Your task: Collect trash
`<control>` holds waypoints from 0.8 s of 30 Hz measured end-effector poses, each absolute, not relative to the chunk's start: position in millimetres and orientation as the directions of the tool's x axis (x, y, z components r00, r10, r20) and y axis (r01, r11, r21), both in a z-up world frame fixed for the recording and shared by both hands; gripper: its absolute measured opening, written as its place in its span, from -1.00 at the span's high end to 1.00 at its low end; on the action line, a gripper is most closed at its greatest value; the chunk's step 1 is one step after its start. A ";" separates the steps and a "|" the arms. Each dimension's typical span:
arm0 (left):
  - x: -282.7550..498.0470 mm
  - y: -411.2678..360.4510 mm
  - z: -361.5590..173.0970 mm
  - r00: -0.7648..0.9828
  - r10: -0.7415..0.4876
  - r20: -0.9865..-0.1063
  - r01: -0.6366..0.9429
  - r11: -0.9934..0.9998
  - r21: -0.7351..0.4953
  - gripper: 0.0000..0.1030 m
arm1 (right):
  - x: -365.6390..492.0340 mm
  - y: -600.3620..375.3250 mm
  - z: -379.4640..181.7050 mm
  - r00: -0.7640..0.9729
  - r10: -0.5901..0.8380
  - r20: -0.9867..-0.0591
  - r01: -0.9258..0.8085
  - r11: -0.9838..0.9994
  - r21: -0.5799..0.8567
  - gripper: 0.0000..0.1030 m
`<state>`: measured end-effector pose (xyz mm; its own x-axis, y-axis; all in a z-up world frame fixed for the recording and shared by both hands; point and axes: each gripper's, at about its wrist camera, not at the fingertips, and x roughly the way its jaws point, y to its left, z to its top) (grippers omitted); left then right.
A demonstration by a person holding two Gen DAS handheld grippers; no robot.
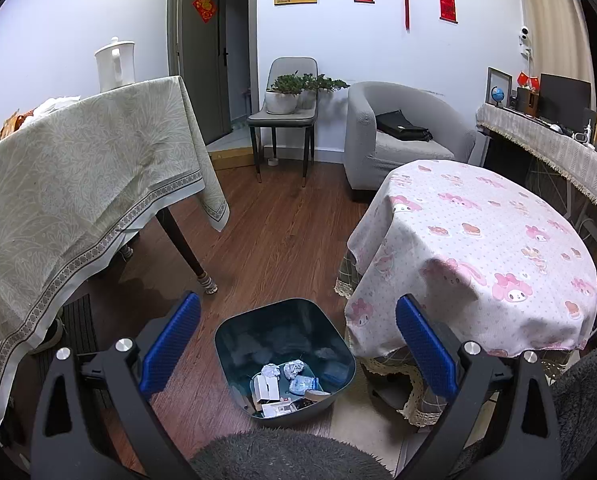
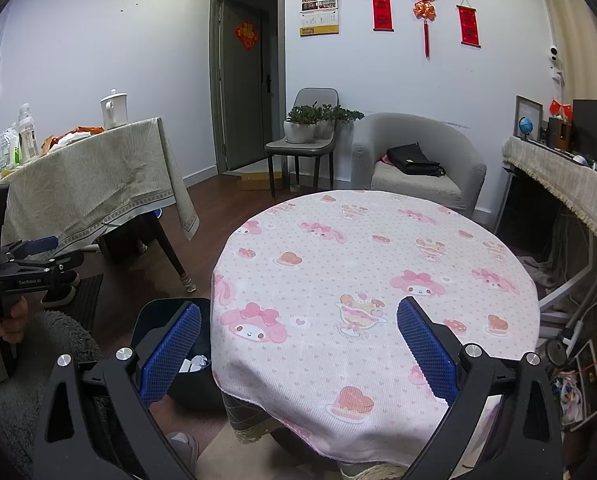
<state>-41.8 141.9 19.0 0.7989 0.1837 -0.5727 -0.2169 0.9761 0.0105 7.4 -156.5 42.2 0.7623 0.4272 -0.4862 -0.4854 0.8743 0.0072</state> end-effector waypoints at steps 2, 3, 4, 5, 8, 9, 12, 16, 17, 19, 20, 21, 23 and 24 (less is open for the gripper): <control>-41.4 142.7 18.5 0.797 0.184 -0.575 -0.219 0.976 0.009 -0.93 | 7.6 -156.3 42.1 0.762 0.427 -0.487 -0.486 0.874 0.006 -0.93; -41.3 143.2 18.2 0.796 0.183 -0.576 -0.219 0.976 0.008 -0.93 | 7.5 -156.2 42.1 0.762 0.426 -0.487 -0.485 0.874 0.006 -0.93; -41.2 143.7 18.1 0.797 0.184 -0.576 -0.219 0.976 0.009 -0.93 | 7.5 -156.2 42.1 0.762 0.426 -0.487 -0.485 0.874 0.006 -0.93; -41.2 143.8 18.1 0.797 0.184 -0.576 -0.219 0.976 0.009 -0.93 | 7.4 -156.3 42.2 0.762 0.426 -0.487 -0.485 0.874 0.006 -0.93; -41.1 143.7 17.9 0.796 0.185 -0.577 -0.218 0.976 0.011 -0.93 | 7.5 -156.2 42.2 0.762 0.426 -0.487 -0.485 0.874 0.006 -0.93; -41.4 143.7 18.1 0.797 0.185 -0.575 -0.219 0.976 0.011 -0.93 | 7.5 -156.2 42.2 0.762 0.426 -0.487 -0.485 0.874 0.005 -0.93; -40.9 143.7 17.9 0.797 0.185 -0.576 -0.219 0.976 0.011 -0.93 | 7.5 -156.5 42.4 0.762 0.426 -0.487 -0.485 0.874 0.006 -0.93; -41.1 143.1 18.2 0.796 0.184 -0.576 -0.219 0.976 0.010 -0.93 | 7.5 -156.1 42.3 0.762 0.426 -0.487 -0.485 0.874 0.005 -0.93; -41.0 143.2 18.0 0.796 0.184 -0.577 -0.219 0.976 0.010 -0.93 | 7.6 -156.3 42.3 0.762 0.426 -0.488 -0.485 0.874 0.005 -0.93; -40.9 143.6 17.8 0.796 0.184 -0.577 -0.219 0.976 0.009 -0.93 | 7.7 -156.5 42.4 0.761 0.427 -0.488 -0.485 0.874 0.008 -0.93; -40.9 143.8 17.7 0.796 0.184 -0.577 -0.219 0.976 0.009 -0.93 | 7.6 -156.2 42.3 0.762 0.426 -0.488 -0.485 0.874 0.007 -0.93; -40.8 143.6 17.9 0.796 0.184 -0.577 -0.219 0.976 0.010 -0.93 | 7.7 -156.2 42.4 0.762 0.426 -0.488 -0.485 0.874 0.006 -0.93; -40.7 144.2 17.4 0.795 0.184 -0.577 -0.218 0.976 0.010 -0.93 | 7.6 -156.2 42.5 0.762 0.426 -0.488 -0.485 0.874 0.006 -0.93; -40.7 143.7 17.9 0.795 0.184 -0.578 -0.218 0.976 0.010 -0.93 | 7.7 -156.2 42.5 0.762 0.426 -0.488 -0.486 0.874 0.006 -0.93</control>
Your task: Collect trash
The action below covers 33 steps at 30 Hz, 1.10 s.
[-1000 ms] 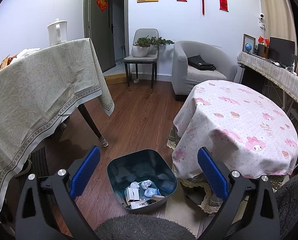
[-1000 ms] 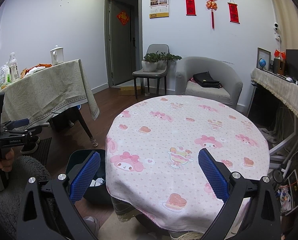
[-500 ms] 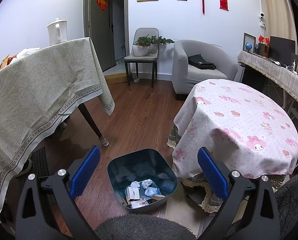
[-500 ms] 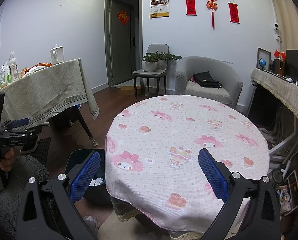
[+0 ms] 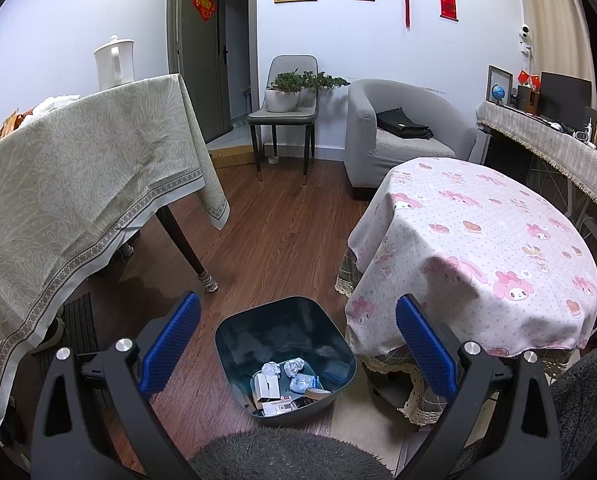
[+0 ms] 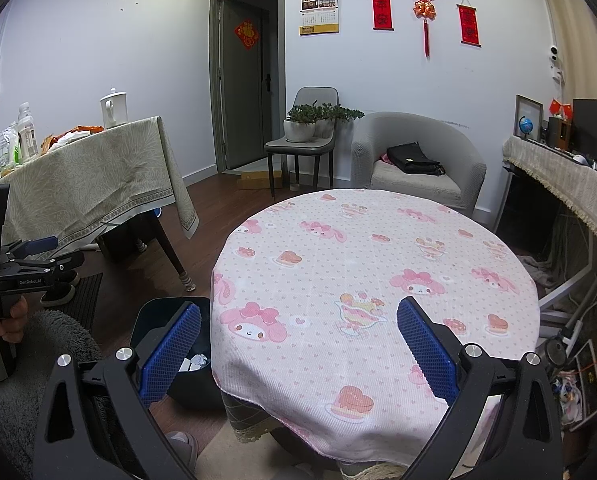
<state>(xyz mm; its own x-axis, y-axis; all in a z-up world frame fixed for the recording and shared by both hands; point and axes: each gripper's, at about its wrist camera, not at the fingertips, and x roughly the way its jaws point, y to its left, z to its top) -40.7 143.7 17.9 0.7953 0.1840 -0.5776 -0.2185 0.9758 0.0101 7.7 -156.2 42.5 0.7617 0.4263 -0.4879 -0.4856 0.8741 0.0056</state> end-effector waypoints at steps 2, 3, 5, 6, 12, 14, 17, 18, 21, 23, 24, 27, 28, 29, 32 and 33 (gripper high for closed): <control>-40.6 144.3 17.4 0.794 0.183 -0.579 -0.217 0.976 0.009 -0.93 | 7.6 -156.3 42.6 0.762 0.426 -0.488 -0.486 0.874 0.005 -0.93; -40.8 144.0 17.3 0.795 0.183 -0.579 -0.218 0.976 0.009 -0.93 | 7.7 -156.1 42.5 0.762 0.426 -0.488 -0.485 0.874 0.005 -0.93; -40.9 143.5 16.7 0.795 0.183 -0.579 -0.219 0.976 0.009 -0.93 | 7.7 -156.1 42.6 0.762 0.426 -0.488 -0.485 0.874 0.006 -0.93; -40.9 143.8 16.4 0.794 0.183 -0.579 -0.219 0.976 0.008 -0.93 | 7.7 -156.1 42.6 0.762 0.426 -0.488 -0.485 0.874 0.006 -0.93; -40.8 143.4 16.9 0.795 0.184 -0.579 -0.218 0.976 0.010 -0.93 | 7.7 -156.2 42.8 0.762 0.426 -0.489 -0.486 0.874 0.005 -0.93; -40.9 143.9 16.4 0.795 0.184 -0.579 -0.218 0.976 0.011 -0.93 | 7.8 -156.2 42.8 0.762 0.426 -0.488 -0.486 0.874 0.005 -0.93; -40.8 143.5 16.7 0.795 0.184 -0.579 -0.218 0.976 0.010 -0.93 | 7.9 -156.2 42.8 0.761 0.426 -0.489 -0.486 0.874 0.006 -0.93; -40.8 143.3 16.9 0.794 0.184 -0.579 -0.219 0.976 0.010 -0.93 | 7.8 -156.2 42.9 0.761 0.426 -0.489 -0.486 0.874 0.006 -0.93; -40.7 143.3 16.9 0.794 0.184 -0.579 -0.219 0.976 0.010 -0.93 | 7.9 -156.2 42.9 0.762 0.426 -0.489 -0.486 0.874 0.005 -0.93; -40.6 143.9 16.3 0.794 0.184 -0.579 -0.218 0.976 0.010 -0.93 | 7.9 -156.2 43.0 0.761 0.426 -0.489 -0.486 0.874 0.005 -0.93; -40.7 143.7 16.5 0.794 0.184 -0.579 -0.218 0.976 0.010 -0.93 | 7.8 -156.2 43.1 0.761 0.426 -0.489 -0.486 0.874 0.005 -0.93; -40.5 143.2 17.0 0.794 0.184 -0.579 -0.219 0.976 0.010 -0.93 | 7.8 -156.0 43.2 0.762 0.425 -0.489 -0.485 0.874 0.004 -0.93; -40.5 143.1 17.1 0.794 0.183 -0.580 -0.218 0.976 0.010 -0.93 | 7.7 -156.1 43.3 0.762 0.425 -0.489 -0.486 0.874 0.004 -0.93; -40.5 143.0 17.0 0.794 0.184 -0.580 -0.218 0.976 0.010 -0.93 | 7.8 -156.0 43.3 0.762 0.426 -0.488 -0.486 0.874 0.005 -0.93; -40.9 143.1 16.5 0.794 0.188 -0.577 -0.221 0.975 0.014 -0.93 | 7.8 -156.4 42.5 0.762 0.425 -0.489 -0.485 0.874 0.004 -0.93; -41.3 143.3 16.0 0.795 0.189 -0.576 -0.221 0.975 0.015 -0.93 | 7.8 -156.3 42.5 0.762 0.425 -0.489 -0.485 0.874 0.004 -0.93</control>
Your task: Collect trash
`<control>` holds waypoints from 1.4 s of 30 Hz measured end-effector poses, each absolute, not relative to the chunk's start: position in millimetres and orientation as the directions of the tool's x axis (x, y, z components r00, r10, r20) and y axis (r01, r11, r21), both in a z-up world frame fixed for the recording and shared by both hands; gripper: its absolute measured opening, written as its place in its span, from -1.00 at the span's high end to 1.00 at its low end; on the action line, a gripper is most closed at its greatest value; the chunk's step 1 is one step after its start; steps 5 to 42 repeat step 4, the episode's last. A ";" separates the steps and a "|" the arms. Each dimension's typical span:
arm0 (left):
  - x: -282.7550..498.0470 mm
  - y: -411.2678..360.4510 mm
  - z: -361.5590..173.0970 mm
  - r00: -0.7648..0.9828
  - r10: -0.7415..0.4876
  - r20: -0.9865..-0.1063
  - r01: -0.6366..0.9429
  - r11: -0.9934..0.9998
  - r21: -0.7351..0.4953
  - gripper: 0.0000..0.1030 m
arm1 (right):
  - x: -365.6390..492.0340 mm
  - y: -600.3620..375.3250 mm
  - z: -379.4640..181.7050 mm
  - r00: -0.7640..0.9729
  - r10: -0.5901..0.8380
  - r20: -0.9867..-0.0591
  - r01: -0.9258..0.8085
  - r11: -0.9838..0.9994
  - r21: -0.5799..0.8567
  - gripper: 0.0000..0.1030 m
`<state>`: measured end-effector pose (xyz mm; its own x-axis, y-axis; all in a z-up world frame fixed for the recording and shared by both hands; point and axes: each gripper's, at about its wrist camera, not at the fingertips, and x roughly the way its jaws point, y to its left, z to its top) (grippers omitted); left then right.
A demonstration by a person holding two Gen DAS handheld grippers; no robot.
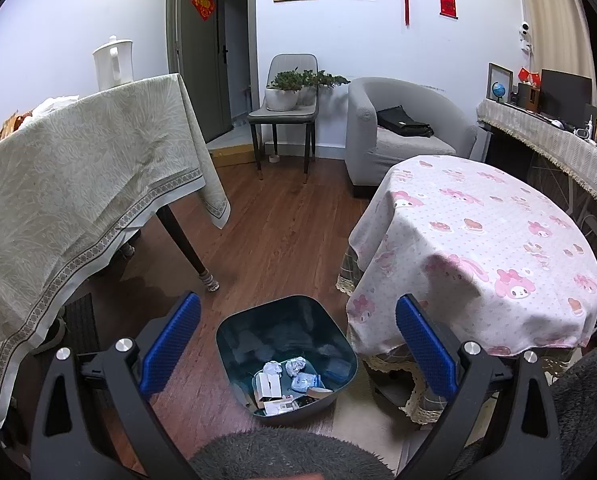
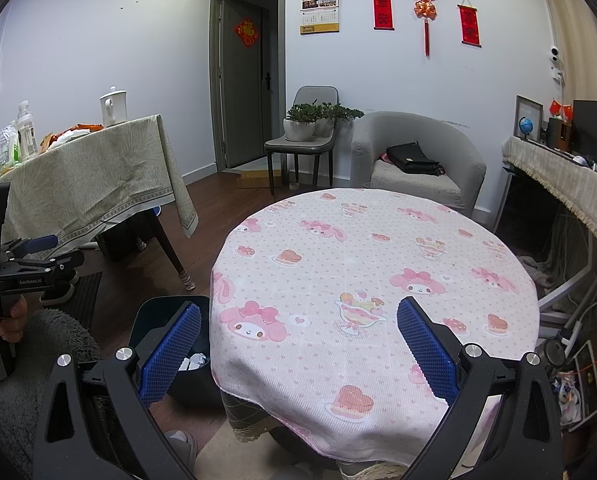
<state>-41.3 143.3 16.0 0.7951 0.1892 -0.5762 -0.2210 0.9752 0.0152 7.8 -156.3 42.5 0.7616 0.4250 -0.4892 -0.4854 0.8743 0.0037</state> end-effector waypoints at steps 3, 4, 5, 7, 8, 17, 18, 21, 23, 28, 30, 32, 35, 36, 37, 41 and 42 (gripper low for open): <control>-41.7 143.2 14.1 0.794 0.189 -0.578 -0.219 0.975 0.018 -0.93 | 7.8 -156.3 42.6 0.762 0.425 -0.489 -0.485 0.874 0.004 -0.93; -41.9 142.6 13.9 0.794 0.190 -0.578 -0.220 0.975 0.019 -0.93 | 7.8 -156.3 42.6 0.762 0.425 -0.489 -0.485 0.874 0.004 -0.93; -41.9 142.6 13.9 0.794 0.190 -0.578 -0.220 0.975 0.019 -0.93 | 7.8 -156.3 42.6 0.762 0.425 -0.489 -0.485 0.874 0.004 -0.93; -41.9 142.6 13.9 0.794 0.190 -0.578 -0.220 0.975 0.019 -0.93 | 7.8 -156.3 42.6 0.762 0.425 -0.489 -0.485 0.874 0.004 -0.93; -41.9 142.6 13.9 0.794 0.190 -0.578 -0.220 0.975 0.019 -0.93 | 7.8 -156.3 42.6 0.762 0.425 -0.489 -0.485 0.874 0.004 -0.93; -41.9 142.6 13.9 0.794 0.190 -0.578 -0.220 0.975 0.019 -0.93 | 7.8 -156.3 42.6 0.762 0.425 -0.489 -0.485 0.874 0.004 -0.93; -41.9 142.6 13.9 0.794 0.190 -0.578 -0.220 0.975 0.019 -0.93 | 7.8 -156.3 42.6 0.762 0.425 -0.489 -0.485 0.874 0.004 -0.93; -41.9 142.6 13.9 0.794 0.190 -0.578 -0.220 0.975 0.019 -0.93 | 7.8 -156.3 42.6 0.762 0.425 -0.489 -0.485 0.874 0.004 -0.93; -41.9 142.6 13.9 0.794 0.190 -0.578 -0.220 0.975 0.019 -0.93 | 7.8 -156.3 42.6 0.762 0.425 -0.489 -0.485 0.874 0.004 -0.93; -41.9 142.6 13.9 0.794 0.190 -0.578 -0.220 0.975 0.019 -0.93 | 7.8 -156.3 42.6 0.762 0.425 -0.489 -0.485 0.874 0.004 -0.93; -41.9 142.6 13.9 0.794 0.190 -0.578 -0.220 0.975 0.019 -0.93 | 7.8 -156.3 42.6 0.762 0.425 -0.489 -0.485 0.874 0.004 -0.93; -41.9 142.6 13.9 0.794 0.190 -0.578 -0.220 0.975 0.019 -0.93 | 7.8 -156.3 42.6 0.762 0.425 -0.489 -0.485 0.874 0.004 -0.93; -41.9 142.6 13.9 0.794 0.190 -0.578 -0.220 0.975 0.019 -0.93 | 7.8 -156.3 42.6 0.762 0.425 -0.489 -0.485 0.874 0.004 -0.93; -41.9 142.6 13.9 0.794 0.190 -0.578 -0.220 0.975 0.019 -0.93 | 7.8 -156.3 42.6 0.762 0.425 -0.489 -0.485 0.874 0.004 -0.93; -41.9 142.6 13.9 0.794 0.190 -0.578 -0.220 0.975 0.019 -0.93 | 7.8 -156.3 42.6 0.762 0.425 -0.489 -0.485 0.874 0.004 -0.93; -41.9 142.6 13.9 0.794 0.190 -0.578 -0.220 0.975 0.019 -0.93 | 7.8 -156.3 42.6 0.762 0.425 -0.489 -0.485 0.874 0.004 -0.93; -41.9 142.6 13.9 0.794 0.190 -0.578 -0.220 0.975 0.019 -0.93 | 7.8 -156.3 42.6 0.762 0.425 -0.489 -0.485 0.874 0.004 -0.93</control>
